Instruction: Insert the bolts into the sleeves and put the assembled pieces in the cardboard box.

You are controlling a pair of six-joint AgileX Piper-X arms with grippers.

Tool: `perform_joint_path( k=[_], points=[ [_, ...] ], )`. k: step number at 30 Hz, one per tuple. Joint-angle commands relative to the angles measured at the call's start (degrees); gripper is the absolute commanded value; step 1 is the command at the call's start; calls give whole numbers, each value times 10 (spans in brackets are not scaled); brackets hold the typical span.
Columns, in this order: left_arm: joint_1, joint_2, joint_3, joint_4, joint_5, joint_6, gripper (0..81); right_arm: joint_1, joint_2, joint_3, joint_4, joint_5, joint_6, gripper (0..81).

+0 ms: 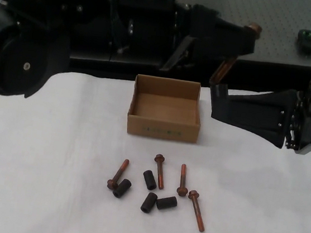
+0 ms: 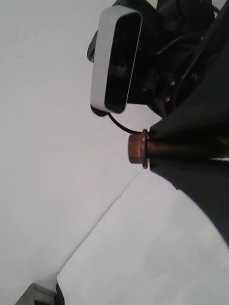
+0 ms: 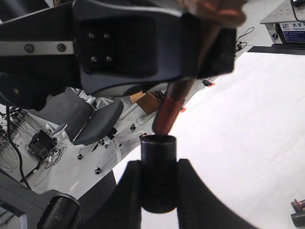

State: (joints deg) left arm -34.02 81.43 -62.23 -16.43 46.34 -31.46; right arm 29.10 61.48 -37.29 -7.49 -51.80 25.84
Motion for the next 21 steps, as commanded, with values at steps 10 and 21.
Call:
perform_joint_path(
  k=[10, 21],
  points=[
    [18, -16, -3, 1, -11, 6, 6, 0, -2, -1, -6, 3, -1, 25],
    [18, -16, -3, 1, -59, 4, 6, 0, -2, -1, -6, 24, 3, 25]
  ],
)
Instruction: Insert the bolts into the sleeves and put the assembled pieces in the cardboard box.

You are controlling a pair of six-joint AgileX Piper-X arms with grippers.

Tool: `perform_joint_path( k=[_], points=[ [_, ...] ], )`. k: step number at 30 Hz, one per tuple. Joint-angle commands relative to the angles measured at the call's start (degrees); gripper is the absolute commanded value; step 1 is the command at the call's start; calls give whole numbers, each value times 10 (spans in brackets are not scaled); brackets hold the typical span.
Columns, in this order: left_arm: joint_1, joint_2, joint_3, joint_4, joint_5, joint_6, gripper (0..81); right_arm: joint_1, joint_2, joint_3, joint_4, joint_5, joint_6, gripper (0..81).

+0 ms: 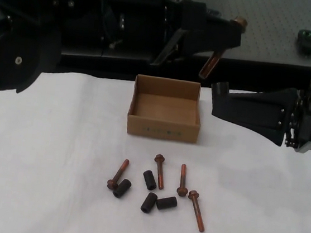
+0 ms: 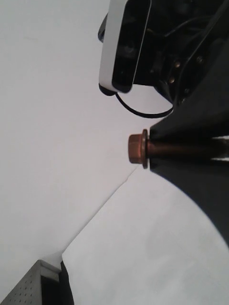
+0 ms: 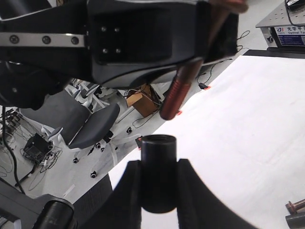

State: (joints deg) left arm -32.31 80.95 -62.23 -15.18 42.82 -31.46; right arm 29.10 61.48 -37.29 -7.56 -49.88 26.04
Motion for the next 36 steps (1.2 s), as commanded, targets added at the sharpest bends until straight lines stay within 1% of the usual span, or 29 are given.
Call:
perform_joint_path(
  k=[1, 5, 9, 12, 15, 21, 24, 29, 33, 36],
  points=[
    [1, -11, -3, -12, -35, -1, 6, 0, -2, -1, -6, 4, 1, 25],
    [-6, -11, -3, -12, -47, -12, 6, 0, -2, -1, -6, 4, 1, 25],
    [-22, -11, -3, -13, -49, -21, 6, 0, -2, -1, -6, 4, 1, 25],
    [-31, -11, -3, -15, -70, -21, 6, 0, -2, -1, -6, 0, 0, 25],
    [-31, -11, -3, -16, -93, -22, 6, 0, -2, -1, -6, -1, 0, 25],
    [-31, -11, -3, -54, -96, -40, 6, 0, -2, -1, -6, -1, 0, 25],
    [-31, -11, -3, -64, -114, -57, 6, 0, -2, -1, -6, -1, 0, 25],
    [-32, -11, -3, -64, -115, -63, 6, 0, -2, -1, -6, 1, 2, 25],
    [-32, -11, -3, -64, -115, -63, 6, 0, -2, -1, -33, 5, 26, 25],
    [-32, -11, -3, -64, -115, -63, 6, 0, -2, -1, -49, 6, 27, 25]
  ],
)
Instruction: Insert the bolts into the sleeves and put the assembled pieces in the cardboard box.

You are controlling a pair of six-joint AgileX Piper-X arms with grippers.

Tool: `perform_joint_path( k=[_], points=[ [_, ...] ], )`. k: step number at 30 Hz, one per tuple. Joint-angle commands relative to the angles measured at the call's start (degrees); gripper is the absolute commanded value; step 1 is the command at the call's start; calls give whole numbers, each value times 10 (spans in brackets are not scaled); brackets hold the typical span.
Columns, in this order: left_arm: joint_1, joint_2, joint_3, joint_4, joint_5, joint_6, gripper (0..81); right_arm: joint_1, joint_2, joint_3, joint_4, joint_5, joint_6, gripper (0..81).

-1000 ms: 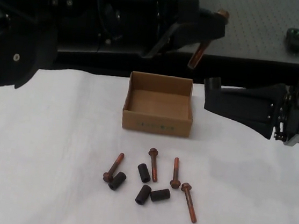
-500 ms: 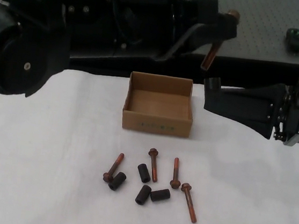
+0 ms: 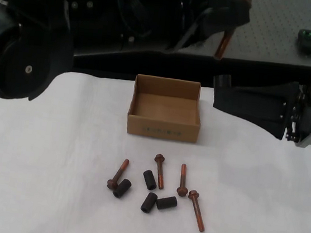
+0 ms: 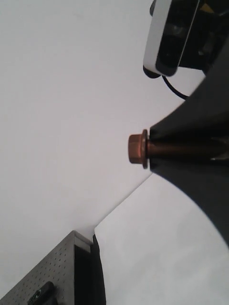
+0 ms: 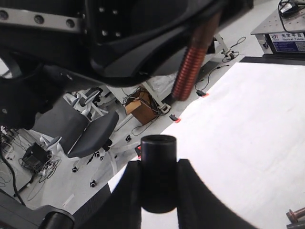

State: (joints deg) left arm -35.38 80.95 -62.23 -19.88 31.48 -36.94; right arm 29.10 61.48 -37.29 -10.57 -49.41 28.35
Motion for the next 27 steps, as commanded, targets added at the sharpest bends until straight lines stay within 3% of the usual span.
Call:
perform_joint_path(
  k=[1, 27],
  points=[
    [-1, -11, -3, -17, -2, -8, 6, 0, -2, -1, -18, 6, 3, 25],
    [-13, -11, -3, -39, 38, -64, 6, 0, -2, -1, -37, 13, 3, 25]
  ],
)
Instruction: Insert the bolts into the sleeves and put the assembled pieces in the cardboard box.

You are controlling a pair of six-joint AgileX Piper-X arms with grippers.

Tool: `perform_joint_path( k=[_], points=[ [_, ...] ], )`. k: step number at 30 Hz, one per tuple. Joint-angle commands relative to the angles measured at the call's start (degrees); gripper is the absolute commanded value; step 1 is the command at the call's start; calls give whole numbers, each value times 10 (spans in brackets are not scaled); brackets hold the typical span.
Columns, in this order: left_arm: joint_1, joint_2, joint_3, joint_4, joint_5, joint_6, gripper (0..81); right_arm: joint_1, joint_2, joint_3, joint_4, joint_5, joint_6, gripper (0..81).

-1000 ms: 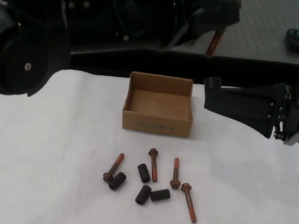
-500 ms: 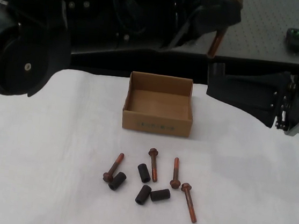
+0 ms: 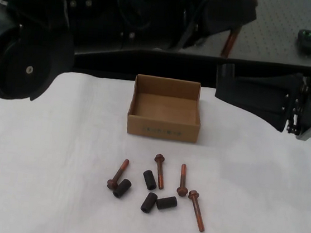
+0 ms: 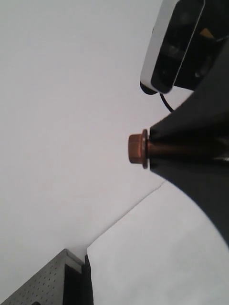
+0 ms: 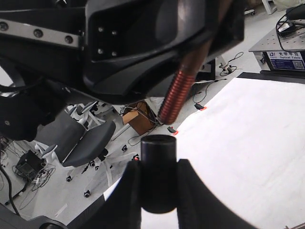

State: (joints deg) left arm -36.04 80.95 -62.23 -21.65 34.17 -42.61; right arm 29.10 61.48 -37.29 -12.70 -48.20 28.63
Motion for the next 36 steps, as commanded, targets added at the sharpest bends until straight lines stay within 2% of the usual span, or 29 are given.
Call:
perform_joint_path(
  k=[1, 11, 20, 27, 36],
  points=[
    [-8, -11, -3, -21, 12, -8, 6, 0, -2, -1, -19, 1, 2, 25],
    [-8, -11, -3, -25, 12, -8, 6, 0, -2, -1, -23, -1, 10, 25],
    [-8, -11, -3, -25, 12, 3, 6, 0, -2, -1, -23, -40, 12, 25],
    [-10, -11, -3, -25, 51, -8, 6, 0, -2, -1, -30, -55, 12, 25],
    [-21, -11, -3, -25, 51, -8, 6, 0, -2, -1, -65, -55, 31, 25]
  ],
)
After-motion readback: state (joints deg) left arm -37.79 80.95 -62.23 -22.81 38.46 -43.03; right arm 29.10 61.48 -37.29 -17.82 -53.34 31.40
